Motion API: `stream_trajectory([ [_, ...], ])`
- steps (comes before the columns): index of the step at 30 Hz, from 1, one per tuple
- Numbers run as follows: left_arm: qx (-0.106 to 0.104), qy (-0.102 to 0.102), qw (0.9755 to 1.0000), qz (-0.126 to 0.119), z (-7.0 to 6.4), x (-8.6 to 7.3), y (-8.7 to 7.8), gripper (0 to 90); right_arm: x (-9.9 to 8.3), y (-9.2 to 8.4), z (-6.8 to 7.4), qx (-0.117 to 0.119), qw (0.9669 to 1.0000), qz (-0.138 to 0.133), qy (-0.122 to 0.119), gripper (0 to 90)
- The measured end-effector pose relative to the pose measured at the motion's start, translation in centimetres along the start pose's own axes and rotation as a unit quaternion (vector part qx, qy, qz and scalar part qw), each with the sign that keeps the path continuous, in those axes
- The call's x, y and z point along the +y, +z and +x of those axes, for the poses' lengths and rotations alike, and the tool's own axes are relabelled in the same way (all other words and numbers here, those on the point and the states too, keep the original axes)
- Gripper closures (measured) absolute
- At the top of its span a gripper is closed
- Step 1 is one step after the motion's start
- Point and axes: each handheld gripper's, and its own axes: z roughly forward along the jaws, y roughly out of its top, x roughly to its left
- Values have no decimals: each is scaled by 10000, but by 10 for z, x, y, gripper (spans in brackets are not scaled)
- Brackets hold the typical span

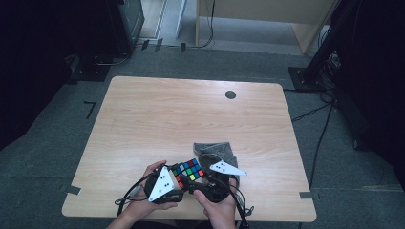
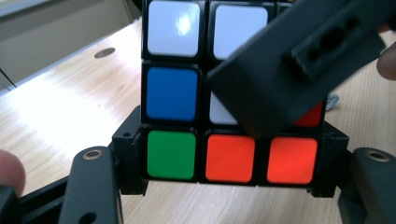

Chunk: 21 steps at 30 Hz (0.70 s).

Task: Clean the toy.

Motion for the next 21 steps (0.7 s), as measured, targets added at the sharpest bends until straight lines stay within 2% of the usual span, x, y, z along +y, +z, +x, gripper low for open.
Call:
stream_trajectory([
  [2, 2, 17, 10000, 58, -1, 0, 2, 317, -2, 1, 4, -221, 9995, 23, -238, 346],
  [5, 4, 72, 10000, 14, -3, 4, 0, 304, -4, 5, 8, -522, 9975, 143, -460, 346],
  [9, 73, 159, 9998, 74, -3, 6, -2, 330, -5, 7, 9, -529, 9974, 188, -444, 345],
  [13, 75, 211, 9997, 96, -1, 5, -4, 339, -3, 9, 6, -317, 9983, 262, -425, 328],
  [15, 22, 109, 9999, 80, 2, 5, -4, 340, 1, 7, 2, -88, 9991, 250, -339, 266],
  [18, 141, -116, 9998, 32, 11, 4, -7, 340, 8, -2, -2, 180, 9997, 1, -187, 215],
  [21, 244, -419, 9988, -32, 24, 3, -13, 340, 13, -13, -9, 255, 9991, -340, -62, 209],
])
